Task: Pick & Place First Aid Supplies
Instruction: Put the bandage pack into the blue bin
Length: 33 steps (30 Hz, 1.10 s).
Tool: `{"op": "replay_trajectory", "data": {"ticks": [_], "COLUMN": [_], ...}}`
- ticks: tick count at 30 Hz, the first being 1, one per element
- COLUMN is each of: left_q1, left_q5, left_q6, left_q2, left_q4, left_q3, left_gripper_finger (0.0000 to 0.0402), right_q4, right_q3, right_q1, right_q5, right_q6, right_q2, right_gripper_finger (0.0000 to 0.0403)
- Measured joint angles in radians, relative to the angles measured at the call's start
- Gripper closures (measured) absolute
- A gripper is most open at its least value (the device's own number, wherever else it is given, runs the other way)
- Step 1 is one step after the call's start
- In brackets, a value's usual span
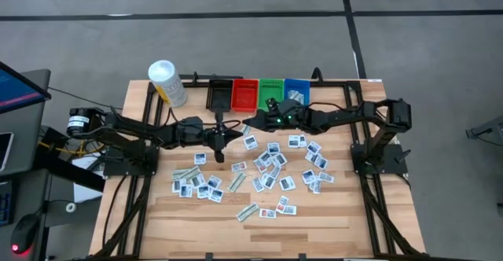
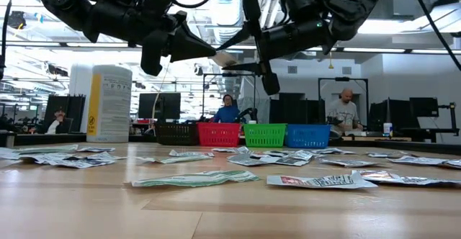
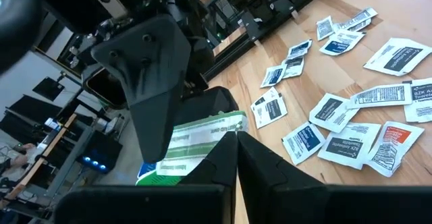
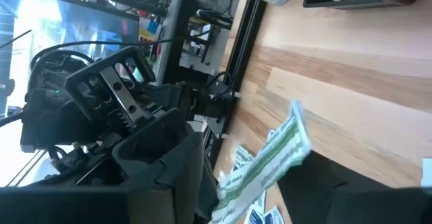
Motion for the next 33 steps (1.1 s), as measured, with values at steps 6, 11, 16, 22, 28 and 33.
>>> {"op": "replay_trajectory", "data": {"ticks": [6, 11, 16, 22, 28, 33], "left_q1": [0.000, 0.000, 0.000, 0.000, 0.001, 0.002], "left_q5": [0.000, 0.000, -0.001, -0.075, -0.099, -0.109], "left_q6": [0.000, 0.000, -0.065, -0.160, -0.254, -0.294], "left_q2": [0.000, 0.000, 0.000, 0.000, 0.000, 0.000], "left_q4": [0.000, 0.000, 0.000, -0.001, -0.038, -0.049], "left_q3": [0.000, 0.000, 0.000, 0.000, 0.000, 0.000], "left_gripper_finger": [0.0390, 0.0390, 0.0390, 0.0390, 0.0390, 0.0390], "right_q4": [0.000, 0.001, 0.001, 0.003, 0.004, 0.004], "right_q3": [0.000, 0.000, 0.000, -0.001, -0.001, -0.001], "right_q1": [0.002, 0.002, 0.002, -0.010, -0.034, -0.060], "right_q5": [0.000, 0.000, 0.000, 0.001, 0.000, -0.003], "right_q6": [-0.012, -0.042, -0.052, -0.063, -0.071, -0.082], "right_q2": [0.000, 0.000, 0.000, 0.000, 0.000, 0.000], "right_gripper_finger": [0.0334, 0.0391, 0.0399, 0.0400, 0.0401, 0.0402]}}
